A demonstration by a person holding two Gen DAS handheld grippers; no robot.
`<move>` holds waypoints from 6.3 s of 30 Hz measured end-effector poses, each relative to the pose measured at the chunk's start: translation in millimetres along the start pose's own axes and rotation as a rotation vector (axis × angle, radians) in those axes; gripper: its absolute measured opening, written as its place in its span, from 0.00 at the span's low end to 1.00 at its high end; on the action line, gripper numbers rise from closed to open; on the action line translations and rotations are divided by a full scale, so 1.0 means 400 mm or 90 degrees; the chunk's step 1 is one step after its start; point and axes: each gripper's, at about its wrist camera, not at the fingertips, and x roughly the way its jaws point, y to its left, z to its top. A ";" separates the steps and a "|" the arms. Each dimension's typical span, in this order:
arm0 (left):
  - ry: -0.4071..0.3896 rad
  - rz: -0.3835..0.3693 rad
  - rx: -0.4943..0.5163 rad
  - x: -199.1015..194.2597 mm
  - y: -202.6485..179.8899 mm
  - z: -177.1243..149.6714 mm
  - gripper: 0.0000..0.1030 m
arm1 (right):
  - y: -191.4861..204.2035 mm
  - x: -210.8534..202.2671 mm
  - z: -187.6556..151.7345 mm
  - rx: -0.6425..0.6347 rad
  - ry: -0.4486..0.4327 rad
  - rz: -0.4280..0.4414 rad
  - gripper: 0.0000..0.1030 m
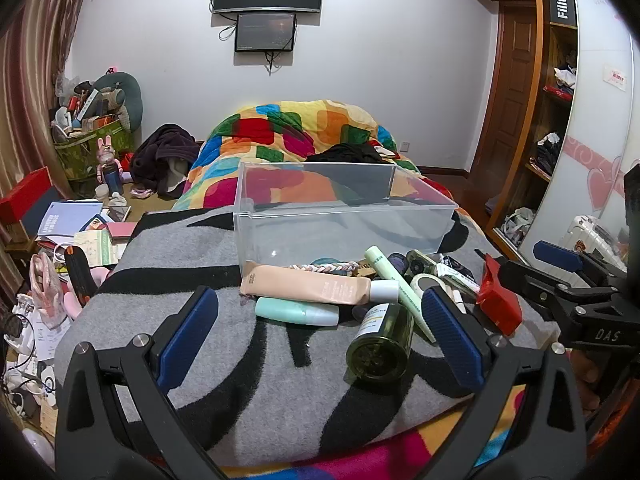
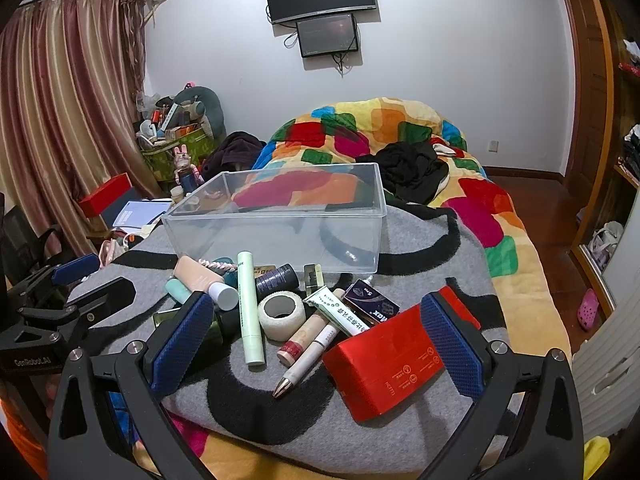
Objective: Organize objects
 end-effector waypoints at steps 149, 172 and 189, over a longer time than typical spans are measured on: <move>0.093 -0.041 0.005 0.358 0.076 0.216 0.46 | -0.003 0.304 0.307 0.003 0.041 0.075 0.19; 0.075 -0.032 -0.004 0.210 0.078 0.124 0.72 | -0.091 0.163 0.175 0.018 0.032 0.046 0.52; 0.134 0.013 -0.014 0.239 -0.015 -0.021 0.82 | -0.145 0.218 -0.016 0.014 0.150 0.057 0.39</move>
